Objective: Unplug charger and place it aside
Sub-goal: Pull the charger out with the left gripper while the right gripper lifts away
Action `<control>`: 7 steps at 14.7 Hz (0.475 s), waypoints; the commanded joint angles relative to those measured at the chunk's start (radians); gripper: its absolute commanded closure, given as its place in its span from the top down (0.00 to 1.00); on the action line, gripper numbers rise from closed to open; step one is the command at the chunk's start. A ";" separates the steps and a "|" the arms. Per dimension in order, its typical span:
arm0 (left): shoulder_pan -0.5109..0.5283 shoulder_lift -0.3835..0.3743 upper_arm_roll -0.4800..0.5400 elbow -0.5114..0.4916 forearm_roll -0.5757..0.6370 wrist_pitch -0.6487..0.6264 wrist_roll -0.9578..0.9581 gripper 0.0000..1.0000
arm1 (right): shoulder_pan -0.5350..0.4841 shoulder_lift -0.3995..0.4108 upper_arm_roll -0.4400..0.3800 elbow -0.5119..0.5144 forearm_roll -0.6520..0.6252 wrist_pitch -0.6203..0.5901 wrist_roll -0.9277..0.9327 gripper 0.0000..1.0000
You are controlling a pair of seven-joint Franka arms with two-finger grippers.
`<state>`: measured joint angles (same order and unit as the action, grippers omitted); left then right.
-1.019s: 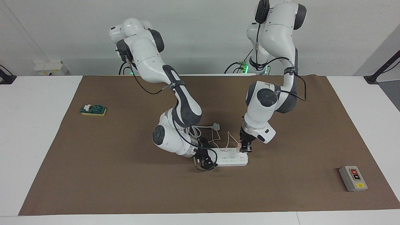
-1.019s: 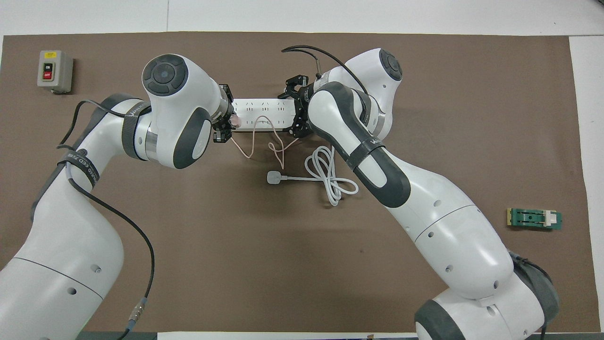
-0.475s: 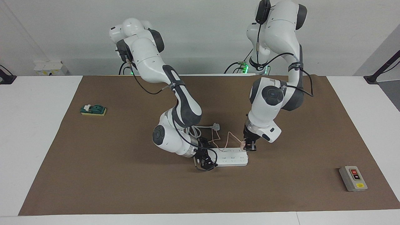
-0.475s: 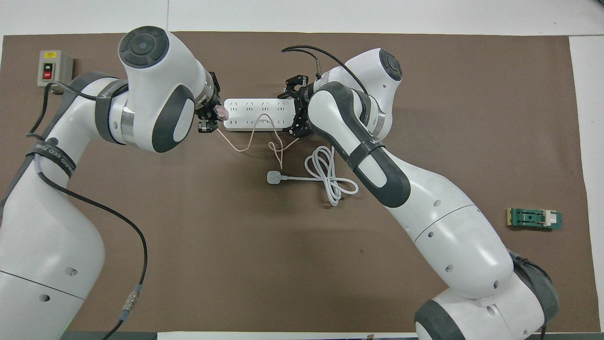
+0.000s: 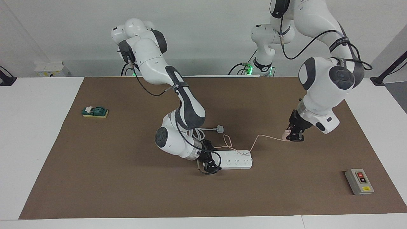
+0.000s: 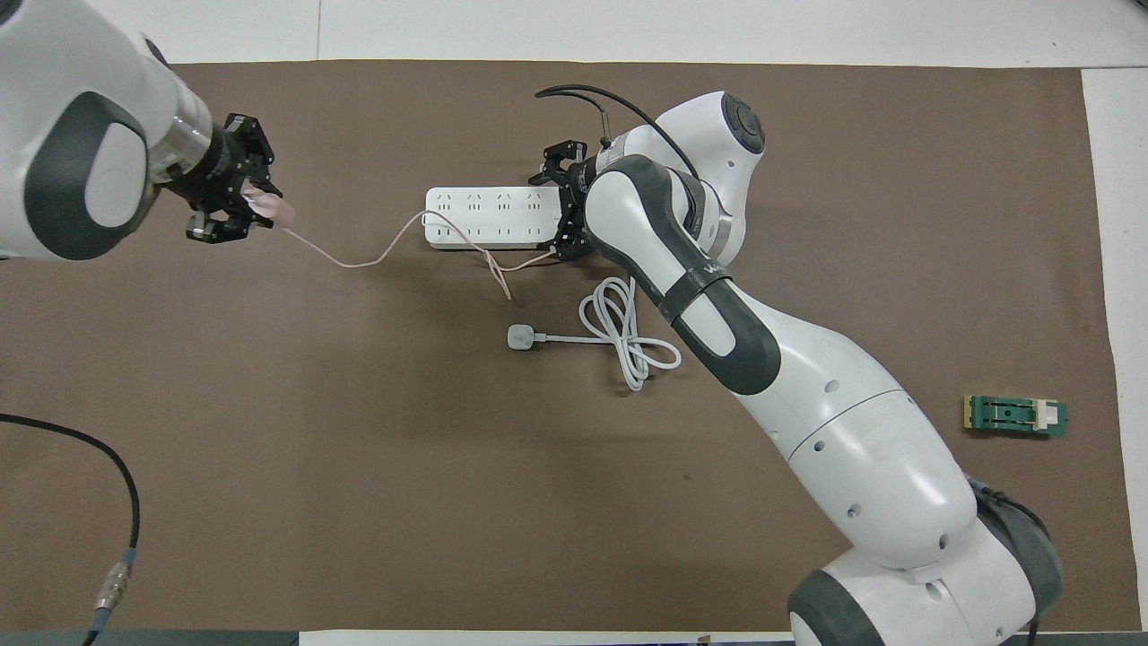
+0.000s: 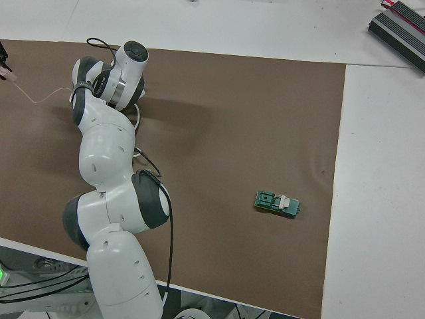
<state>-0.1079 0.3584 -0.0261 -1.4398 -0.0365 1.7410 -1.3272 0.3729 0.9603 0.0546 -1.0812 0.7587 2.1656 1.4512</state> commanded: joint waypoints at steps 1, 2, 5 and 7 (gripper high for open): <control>0.132 -0.048 -0.014 -0.014 -0.029 -0.093 0.243 0.00 | -0.046 -0.098 -0.010 -0.012 0.008 -0.004 0.046 1.00; 0.184 -0.052 -0.014 -0.011 -0.048 -0.112 0.323 0.00 | -0.055 -0.129 -0.013 -0.029 0.005 -0.033 0.046 1.00; 0.298 -0.058 -0.012 -0.010 -0.065 -0.143 0.529 0.00 | -0.095 -0.219 -0.033 -0.068 -0.001 -0.127 0.044 1.00; 0.323 -0.062 -0.008 -0.014 -0.065 -0.141 0.617 0.00 | -0.126 -0.268 -0.056 -0.066 -0.037 -0.234 0.035 1.00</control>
<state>0.1997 0.3176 -0.0254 -1.4400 -0.0890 1.6176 -0.7837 0.2697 0.7658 0.0099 -1.0849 0.7524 1.9963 1.4875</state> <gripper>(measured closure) 0.670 0.000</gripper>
